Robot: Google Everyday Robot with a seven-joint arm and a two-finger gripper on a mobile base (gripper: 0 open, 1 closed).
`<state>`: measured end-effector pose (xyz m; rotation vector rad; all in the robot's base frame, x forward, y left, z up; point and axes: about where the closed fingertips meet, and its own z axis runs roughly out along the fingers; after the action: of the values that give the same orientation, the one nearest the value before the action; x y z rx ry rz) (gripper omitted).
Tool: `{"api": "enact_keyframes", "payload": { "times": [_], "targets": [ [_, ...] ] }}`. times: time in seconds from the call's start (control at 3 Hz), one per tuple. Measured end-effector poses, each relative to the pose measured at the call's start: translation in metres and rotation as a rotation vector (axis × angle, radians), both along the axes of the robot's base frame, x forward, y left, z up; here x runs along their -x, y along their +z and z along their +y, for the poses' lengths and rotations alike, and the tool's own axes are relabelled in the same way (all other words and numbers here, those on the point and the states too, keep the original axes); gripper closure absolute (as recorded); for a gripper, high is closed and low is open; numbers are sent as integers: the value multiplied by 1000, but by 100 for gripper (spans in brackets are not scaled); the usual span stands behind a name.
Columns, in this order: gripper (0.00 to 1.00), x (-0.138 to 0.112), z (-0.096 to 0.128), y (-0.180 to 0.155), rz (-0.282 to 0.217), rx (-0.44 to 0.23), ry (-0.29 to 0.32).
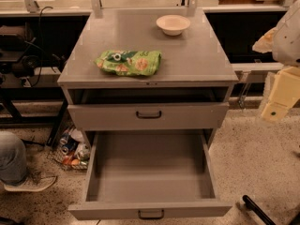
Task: Place green rice chip bag into middle drawer
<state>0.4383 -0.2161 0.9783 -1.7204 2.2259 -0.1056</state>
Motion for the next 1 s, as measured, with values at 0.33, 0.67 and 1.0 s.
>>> {"api": "enact_keyframes", "payload": {
  "times": [0.33, 0.67, 1.0],
  "targets": [
    [0, 0, 0, 0, 0, 0, 0],
    [0, -32, 19, 3, -25, -65, -30],
    [0, -93, 66, 3, -60, -208, -63]
  ]
}}
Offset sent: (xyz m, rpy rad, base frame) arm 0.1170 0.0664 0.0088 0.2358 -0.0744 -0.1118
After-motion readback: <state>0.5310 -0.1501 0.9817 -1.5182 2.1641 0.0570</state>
